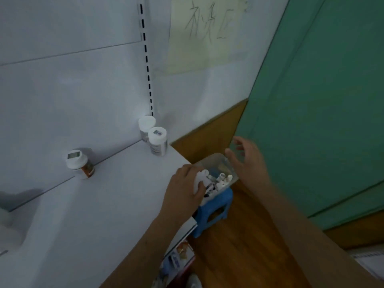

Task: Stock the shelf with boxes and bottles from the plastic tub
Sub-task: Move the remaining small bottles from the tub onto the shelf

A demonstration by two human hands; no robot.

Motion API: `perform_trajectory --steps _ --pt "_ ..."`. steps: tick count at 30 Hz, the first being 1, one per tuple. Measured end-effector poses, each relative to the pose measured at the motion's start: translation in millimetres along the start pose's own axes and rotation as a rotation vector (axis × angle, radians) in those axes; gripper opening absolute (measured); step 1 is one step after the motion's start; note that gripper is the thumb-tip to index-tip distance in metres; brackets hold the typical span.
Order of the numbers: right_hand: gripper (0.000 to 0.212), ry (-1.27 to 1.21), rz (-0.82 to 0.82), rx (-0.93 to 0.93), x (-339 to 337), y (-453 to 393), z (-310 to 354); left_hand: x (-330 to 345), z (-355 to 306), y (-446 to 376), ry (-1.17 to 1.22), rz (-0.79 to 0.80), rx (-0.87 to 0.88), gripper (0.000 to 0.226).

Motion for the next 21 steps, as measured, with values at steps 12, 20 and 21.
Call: perform_trajectory --steps 12,20,21 --pt "0.054 -0.025 -0.04 -0.007 -68 -62 -102 131 -66 -70 0.045 0.183 0.039 0.035" --pt "0.06 0.078 0.18 0.0 -66 -167 -211 259 -20 -121 -0.002 0.339 -0.287 0.04" --pt "0.058 0.092 0.216 0.004 -63 -178 -224 270 -11 -122 -0.01 0.361 -0.347 0.041"
Point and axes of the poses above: each hand's wrist, its own y-axis away from the middle knuckle, its own x-axis out of the palm, z = x × y, the point moved 6 cm from there along -y, towards the middle knuckle, and after that the axes turned 5 degrees about x, right-handed, at the moved point
